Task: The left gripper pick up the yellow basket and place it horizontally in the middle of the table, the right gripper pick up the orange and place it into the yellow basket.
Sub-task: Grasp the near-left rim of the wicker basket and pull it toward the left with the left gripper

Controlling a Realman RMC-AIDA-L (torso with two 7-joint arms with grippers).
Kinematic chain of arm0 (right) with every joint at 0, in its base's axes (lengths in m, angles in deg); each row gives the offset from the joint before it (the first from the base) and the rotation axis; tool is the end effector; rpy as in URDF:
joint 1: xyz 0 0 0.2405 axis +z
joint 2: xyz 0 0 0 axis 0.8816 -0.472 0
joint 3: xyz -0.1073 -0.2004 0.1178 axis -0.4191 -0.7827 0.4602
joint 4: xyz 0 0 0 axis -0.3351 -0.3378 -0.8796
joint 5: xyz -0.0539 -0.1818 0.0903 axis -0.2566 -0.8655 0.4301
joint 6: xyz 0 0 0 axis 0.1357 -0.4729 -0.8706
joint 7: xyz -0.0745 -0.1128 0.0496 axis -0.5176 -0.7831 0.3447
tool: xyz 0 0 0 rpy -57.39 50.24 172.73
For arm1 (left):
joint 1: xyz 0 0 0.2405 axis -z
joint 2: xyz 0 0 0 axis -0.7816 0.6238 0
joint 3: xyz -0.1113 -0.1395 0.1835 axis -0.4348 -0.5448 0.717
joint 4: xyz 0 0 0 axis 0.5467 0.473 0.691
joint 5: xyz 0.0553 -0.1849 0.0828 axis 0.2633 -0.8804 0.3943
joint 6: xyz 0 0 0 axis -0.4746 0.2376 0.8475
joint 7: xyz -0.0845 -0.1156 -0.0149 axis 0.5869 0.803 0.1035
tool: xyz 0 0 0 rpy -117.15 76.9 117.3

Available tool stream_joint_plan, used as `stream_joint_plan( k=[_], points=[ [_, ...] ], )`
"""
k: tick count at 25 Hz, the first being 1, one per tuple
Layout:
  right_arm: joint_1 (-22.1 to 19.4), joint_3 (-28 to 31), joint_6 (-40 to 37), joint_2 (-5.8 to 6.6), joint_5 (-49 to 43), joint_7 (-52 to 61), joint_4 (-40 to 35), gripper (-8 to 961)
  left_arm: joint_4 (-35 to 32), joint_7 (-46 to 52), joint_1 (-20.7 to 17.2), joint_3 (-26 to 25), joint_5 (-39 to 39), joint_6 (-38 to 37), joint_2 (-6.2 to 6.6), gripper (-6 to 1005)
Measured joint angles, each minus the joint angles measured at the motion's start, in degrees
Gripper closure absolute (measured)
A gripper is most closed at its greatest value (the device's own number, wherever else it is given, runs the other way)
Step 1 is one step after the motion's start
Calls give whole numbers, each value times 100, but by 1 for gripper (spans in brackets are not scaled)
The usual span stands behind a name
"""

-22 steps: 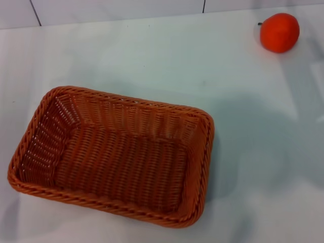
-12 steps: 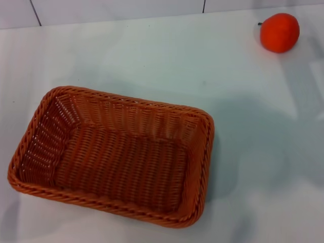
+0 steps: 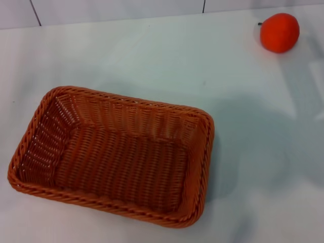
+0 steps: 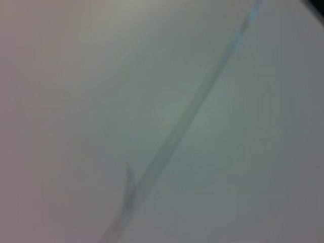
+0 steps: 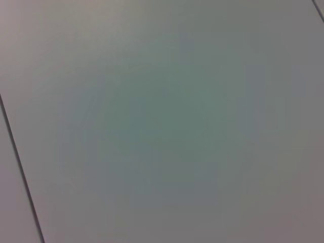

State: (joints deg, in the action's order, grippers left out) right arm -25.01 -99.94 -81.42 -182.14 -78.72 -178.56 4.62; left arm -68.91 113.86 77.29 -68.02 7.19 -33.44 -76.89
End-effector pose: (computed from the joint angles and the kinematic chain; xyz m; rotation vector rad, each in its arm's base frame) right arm 0.3119 0.3955 0.0510 -0.8003 -1.4015 -1.5148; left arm -0.2979 0.3217 0.0803 -1.5255 -0.6667 -1.5435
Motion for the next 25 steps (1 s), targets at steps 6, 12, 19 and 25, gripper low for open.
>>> stream_joint_plan(
  k=[6, 12, 19, 25],
  points=[
    [-12, 9, 49, 2, 0, 4, 6, 12, -1494, 2785, -205, 1845, 1040, 522, 833, 294],
    [13, 9, 80, 11, 0, 9, -21, 12, -3381, 4844, -38, 2006, 3539, 163, 918, 292],
    [45, 9, 169, 10, 1, 9, -37, 11, -5036, 6341, 255, 2494, 5557, -495, 713, 290],
    [42, 9, 231, 8, 1, 9, -16, 11, -5588, 6824, 522, 2681, 6832, -530, 419, 288]
  ],
)
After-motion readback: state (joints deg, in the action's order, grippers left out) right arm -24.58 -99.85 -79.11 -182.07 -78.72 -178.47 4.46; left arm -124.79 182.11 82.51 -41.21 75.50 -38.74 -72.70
